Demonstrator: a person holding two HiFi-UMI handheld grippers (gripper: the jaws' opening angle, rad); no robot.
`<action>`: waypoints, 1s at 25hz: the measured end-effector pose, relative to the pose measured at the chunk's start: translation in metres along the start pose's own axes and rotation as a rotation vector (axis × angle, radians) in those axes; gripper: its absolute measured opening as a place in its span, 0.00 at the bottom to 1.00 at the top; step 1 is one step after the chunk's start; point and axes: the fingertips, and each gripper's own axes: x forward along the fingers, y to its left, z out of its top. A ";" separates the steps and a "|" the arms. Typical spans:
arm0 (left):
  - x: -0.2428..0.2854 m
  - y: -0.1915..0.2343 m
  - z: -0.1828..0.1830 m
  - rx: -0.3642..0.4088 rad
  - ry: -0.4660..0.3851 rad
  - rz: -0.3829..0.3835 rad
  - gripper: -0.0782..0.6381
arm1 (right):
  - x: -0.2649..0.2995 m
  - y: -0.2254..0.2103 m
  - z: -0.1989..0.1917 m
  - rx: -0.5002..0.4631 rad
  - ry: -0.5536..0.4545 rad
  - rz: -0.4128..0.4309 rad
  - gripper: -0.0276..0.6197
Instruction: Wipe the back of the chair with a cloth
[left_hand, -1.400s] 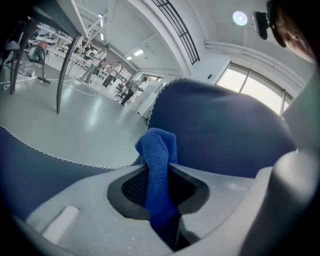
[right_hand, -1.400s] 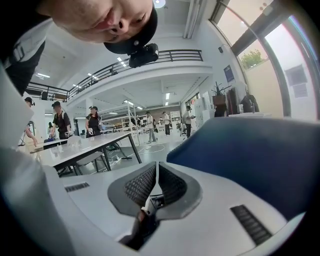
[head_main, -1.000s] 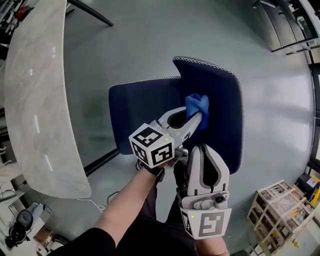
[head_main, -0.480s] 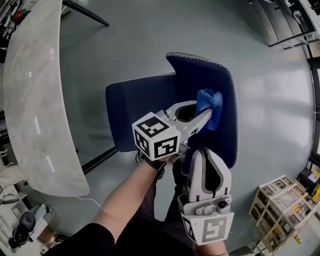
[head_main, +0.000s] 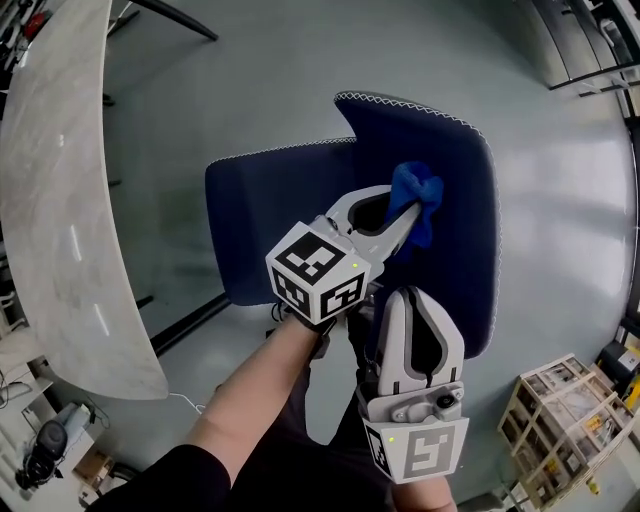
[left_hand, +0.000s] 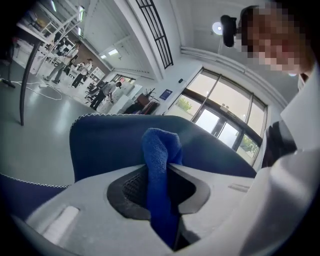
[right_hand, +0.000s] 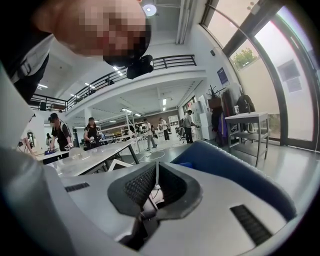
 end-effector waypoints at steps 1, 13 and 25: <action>0.000 0.004 -0.003 -0.008 -0.016 -0.005 0.22 | 0.002 0.000 -0.004 -0.001 0.002 0.003 0.09; -0.005 0.076 -0.058 -0.009 -0.063 0.087 0.22 | 0.026 0.007 -0.047 -0.002 0.014 0.057 0.09; -0.005 0.143 -0.117 -0.026 0.020 0.228 0.22 | 0.038 0.013 -0.071 -0.002 0.011 0.091 0.09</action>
